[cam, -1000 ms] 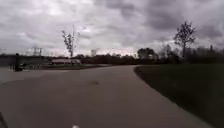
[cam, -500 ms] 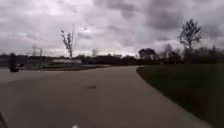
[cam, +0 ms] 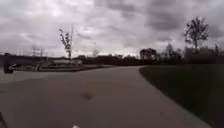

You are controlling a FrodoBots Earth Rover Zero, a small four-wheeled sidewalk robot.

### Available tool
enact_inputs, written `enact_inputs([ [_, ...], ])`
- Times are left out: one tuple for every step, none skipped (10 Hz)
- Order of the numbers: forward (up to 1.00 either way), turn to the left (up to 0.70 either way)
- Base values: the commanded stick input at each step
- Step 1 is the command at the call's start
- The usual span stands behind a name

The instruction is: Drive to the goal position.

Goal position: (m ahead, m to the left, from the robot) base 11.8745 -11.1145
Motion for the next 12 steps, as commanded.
enact_inputs([
  [1.00,0.00],
  [1.00,0.00],
  [1.00,0.00],
  [1.00,0.00],
  [1.00,0.00],
  [1.00,0.00],
  [1.00,0.00],
  [1.00,0.00],
  [1.00,0.00],
  [1.00,0.00],
  [1.00,0.00],
  [1.00,0.00],
])
